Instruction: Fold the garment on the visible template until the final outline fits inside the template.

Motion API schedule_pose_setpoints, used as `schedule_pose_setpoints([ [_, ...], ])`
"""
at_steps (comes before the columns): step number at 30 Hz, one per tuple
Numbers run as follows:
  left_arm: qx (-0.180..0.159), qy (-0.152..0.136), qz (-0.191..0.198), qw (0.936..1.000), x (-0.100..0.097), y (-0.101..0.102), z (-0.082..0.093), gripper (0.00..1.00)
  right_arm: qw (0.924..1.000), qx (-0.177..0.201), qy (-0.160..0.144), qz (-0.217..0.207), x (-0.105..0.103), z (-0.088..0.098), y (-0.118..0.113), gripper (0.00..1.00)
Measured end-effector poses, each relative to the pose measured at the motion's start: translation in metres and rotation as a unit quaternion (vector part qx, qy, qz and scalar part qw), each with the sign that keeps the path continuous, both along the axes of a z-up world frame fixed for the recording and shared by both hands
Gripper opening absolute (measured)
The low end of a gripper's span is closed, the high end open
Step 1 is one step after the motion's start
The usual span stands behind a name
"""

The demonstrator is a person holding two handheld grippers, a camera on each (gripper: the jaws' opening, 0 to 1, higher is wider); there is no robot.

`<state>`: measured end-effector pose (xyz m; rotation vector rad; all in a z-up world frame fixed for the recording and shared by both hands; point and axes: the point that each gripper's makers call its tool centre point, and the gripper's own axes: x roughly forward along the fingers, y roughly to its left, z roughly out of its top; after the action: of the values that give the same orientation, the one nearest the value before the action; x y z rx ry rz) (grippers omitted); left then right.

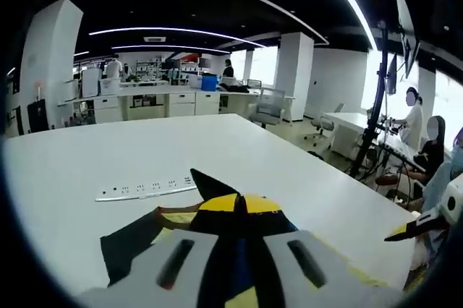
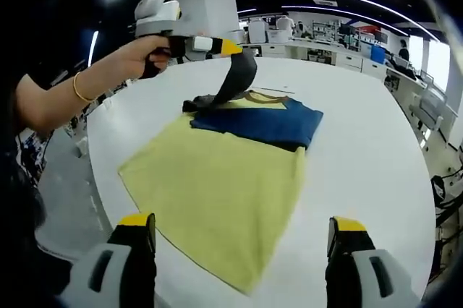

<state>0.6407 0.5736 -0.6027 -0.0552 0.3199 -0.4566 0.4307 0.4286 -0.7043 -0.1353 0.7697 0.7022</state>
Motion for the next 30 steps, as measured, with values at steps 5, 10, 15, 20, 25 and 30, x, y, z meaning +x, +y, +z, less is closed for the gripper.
schedule_pose_setpoints([
  [5, -0.003, 0.008, -0.012, 0.9999, -0.002, -0.019, -0.007, 0.00, 1.0000, 0.001, 0.002, -0.002, 0.000, -0.001, -0.001, 1.00],
  [10, 0.007, 0.025, -0.030, 0.9992, -0.011, -0.037, -0.027, 0.00, 1.0000, 0.000, 0.003, -0.006, 0.001, -0.002, -0.004, 1.00],
  [15, 0.020, 0.046, -0.046, 0.9977, -0.019, -0.050, -0.054, 0.00, 0.9999, 0.001, 0.004, -0.009, 0.002, -0.004, -0.006, 1.00],
  [20, 0.024, 0.062, -0.059, 0.9960, -0.023, -0.058, -0.077, 0.00, 0.9999, 0.003, 0.003, -0.015, 0.005, -0.004, -0.008, 1.00],
  [25, 0.006, 0.074, -0.075, 0.9944, -0.024, -0.068, -0.090, 0.00, 0.9998, 0.005, 0.000, -0.020, 0.009, -0.003, -0.010, 1.00],
  [30, 0.009, 0.076, -0.091, 0.9929, -0.030, -0.070, -0.095, 0.07, 0.9997, 0.006, 0.000, -0.023, 0.012, -0.005, -0.010, 1.00],
])
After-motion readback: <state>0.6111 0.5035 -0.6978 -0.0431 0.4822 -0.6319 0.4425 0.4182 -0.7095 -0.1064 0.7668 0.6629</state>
